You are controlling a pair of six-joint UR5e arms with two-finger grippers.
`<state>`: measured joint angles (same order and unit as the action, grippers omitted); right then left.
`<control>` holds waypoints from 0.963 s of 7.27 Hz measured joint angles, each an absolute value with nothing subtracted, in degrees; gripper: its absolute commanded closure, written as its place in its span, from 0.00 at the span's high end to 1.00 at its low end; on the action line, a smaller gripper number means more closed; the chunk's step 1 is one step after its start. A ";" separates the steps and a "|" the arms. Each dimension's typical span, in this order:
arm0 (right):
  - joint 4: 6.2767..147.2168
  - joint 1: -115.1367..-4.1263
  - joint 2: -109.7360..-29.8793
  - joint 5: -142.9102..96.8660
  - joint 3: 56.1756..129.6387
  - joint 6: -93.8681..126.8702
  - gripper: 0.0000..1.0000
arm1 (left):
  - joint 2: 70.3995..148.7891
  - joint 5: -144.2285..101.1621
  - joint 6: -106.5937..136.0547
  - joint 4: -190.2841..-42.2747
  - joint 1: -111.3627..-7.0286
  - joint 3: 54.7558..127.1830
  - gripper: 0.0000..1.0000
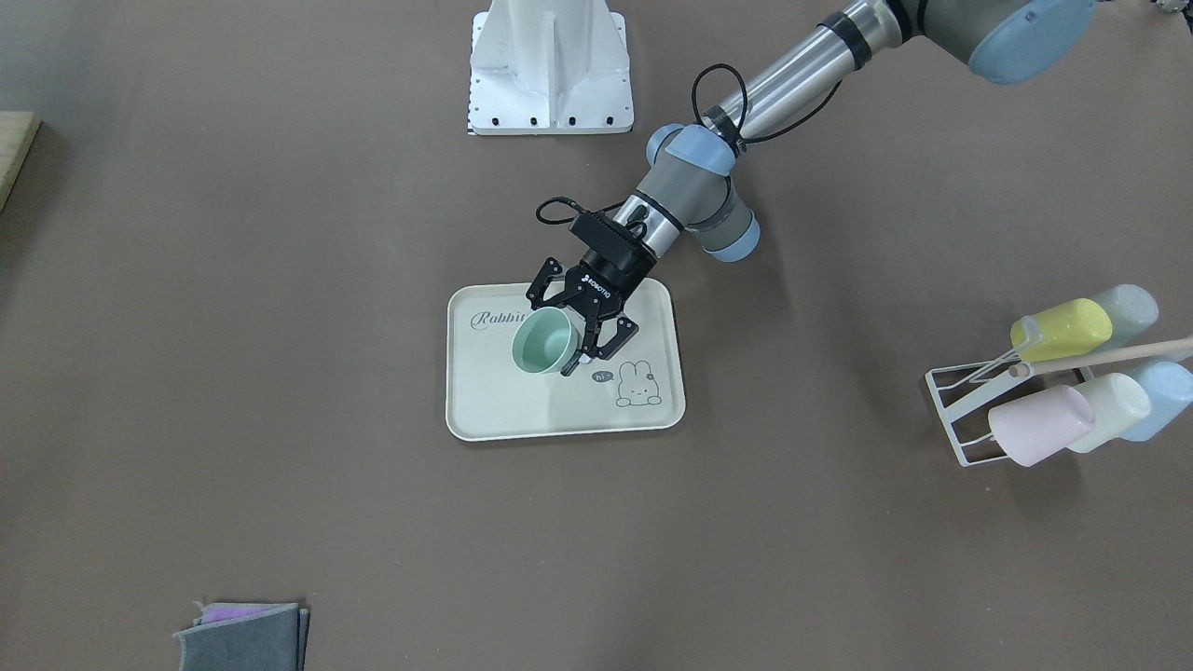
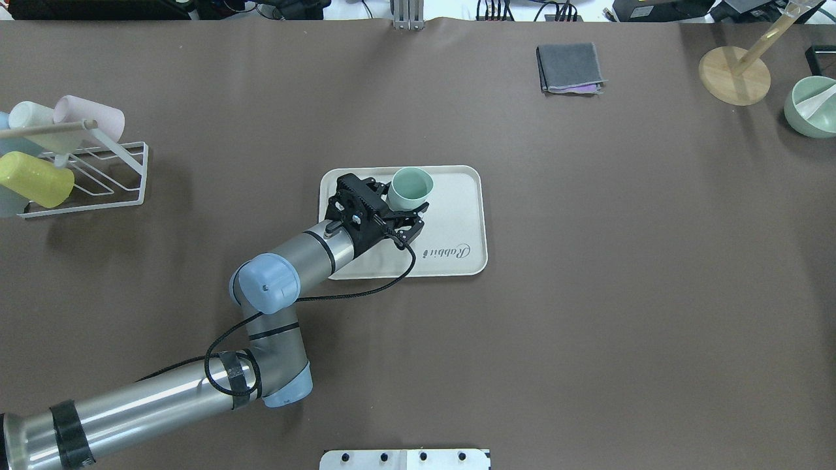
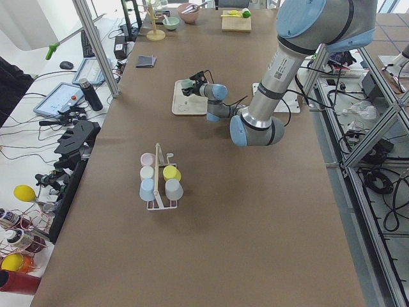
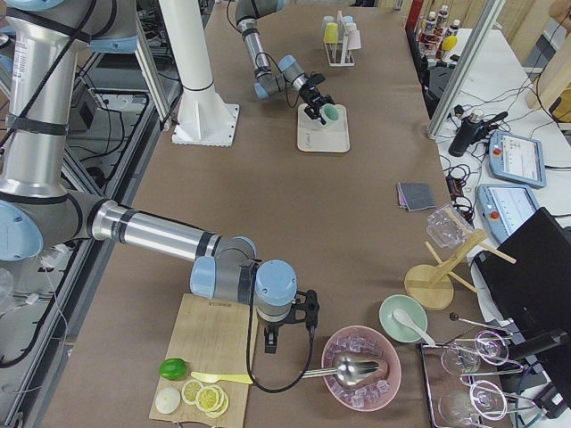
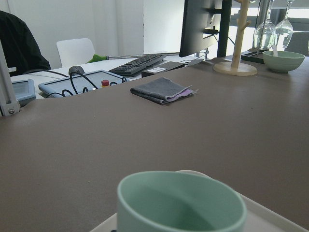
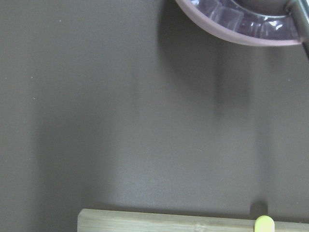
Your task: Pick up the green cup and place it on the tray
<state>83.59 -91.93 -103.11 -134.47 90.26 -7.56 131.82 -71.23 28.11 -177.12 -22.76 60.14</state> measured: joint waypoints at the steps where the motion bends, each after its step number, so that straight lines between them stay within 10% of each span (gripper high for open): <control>1: 83.58 -91.93 -103.12 -134.47 90.26 -7.56 1.00 | 131.75 -71.28 28.12 -177.08 -22.76 60.08 0.18; 2: 83.58 -91.93 -103.12 -134.47 90.26 -7.56 1.00 | 131.75 -71.31 28.11 -176.94 -22.76 60.07 0.47; 3: 83.58 -91.93 -103.11 -134.47 90.26 -7.56 1.00 | 131.71 -71.28 28.07 -176.72 -22.76 60.08 0.98; 7: 83.58 -91.93 -103.11 -134.47 90.26 -7.56 1.00 | 131.45 -71.28 28.04 -176.57 -22.76 60.88 0.98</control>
